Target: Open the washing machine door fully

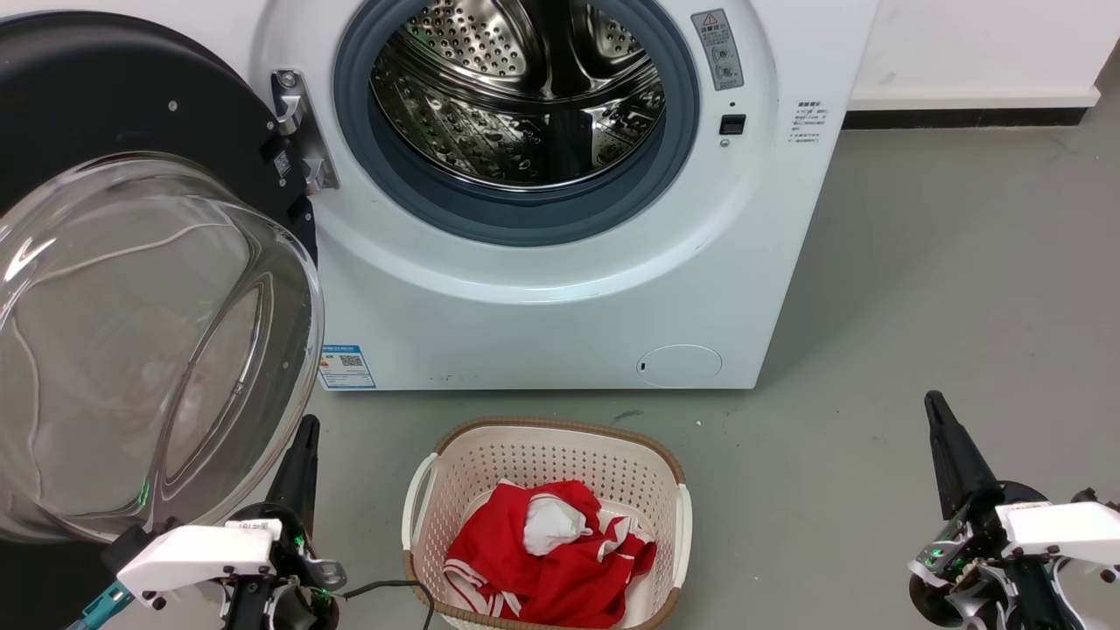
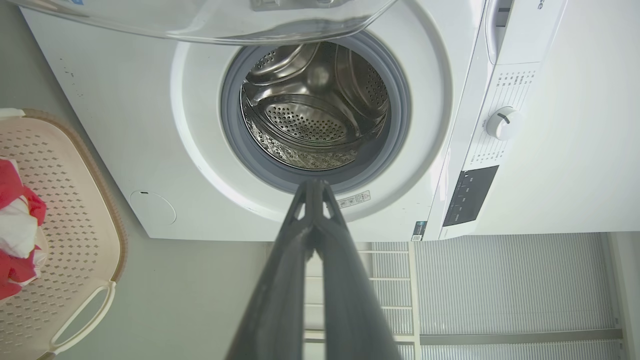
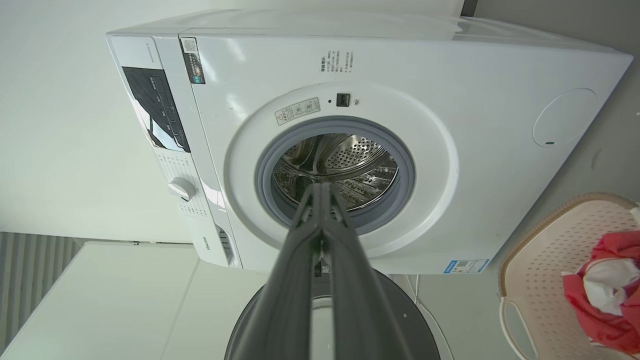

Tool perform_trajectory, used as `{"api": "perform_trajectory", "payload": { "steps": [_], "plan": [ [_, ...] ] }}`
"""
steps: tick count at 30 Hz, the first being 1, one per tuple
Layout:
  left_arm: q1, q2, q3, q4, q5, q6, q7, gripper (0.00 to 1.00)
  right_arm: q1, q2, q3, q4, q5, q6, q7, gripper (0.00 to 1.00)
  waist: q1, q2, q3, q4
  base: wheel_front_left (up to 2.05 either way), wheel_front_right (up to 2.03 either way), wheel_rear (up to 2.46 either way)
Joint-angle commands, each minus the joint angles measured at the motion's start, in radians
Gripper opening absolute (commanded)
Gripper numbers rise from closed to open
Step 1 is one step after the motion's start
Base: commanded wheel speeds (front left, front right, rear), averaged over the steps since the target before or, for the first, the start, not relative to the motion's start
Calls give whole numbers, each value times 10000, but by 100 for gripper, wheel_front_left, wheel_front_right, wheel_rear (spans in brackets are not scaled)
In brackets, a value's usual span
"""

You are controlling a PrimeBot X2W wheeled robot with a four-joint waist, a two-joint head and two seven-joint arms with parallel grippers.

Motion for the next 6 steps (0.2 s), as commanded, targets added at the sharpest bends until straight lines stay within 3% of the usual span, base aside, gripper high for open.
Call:
{"api": "perform_trajectory", "payload": {
  "steps": [1,6],
  "plan": [
    [-94,9,55,28,-185,-35,91,0,-99,12,-25,56,199,0,61,0,0,0,0,3,0,0,0],
    [-133,7,69,51,-449,-58,149,0,-147,24,-58,85,438,0,121,0,0,0,0,13,0,0,0]
  ]
}}
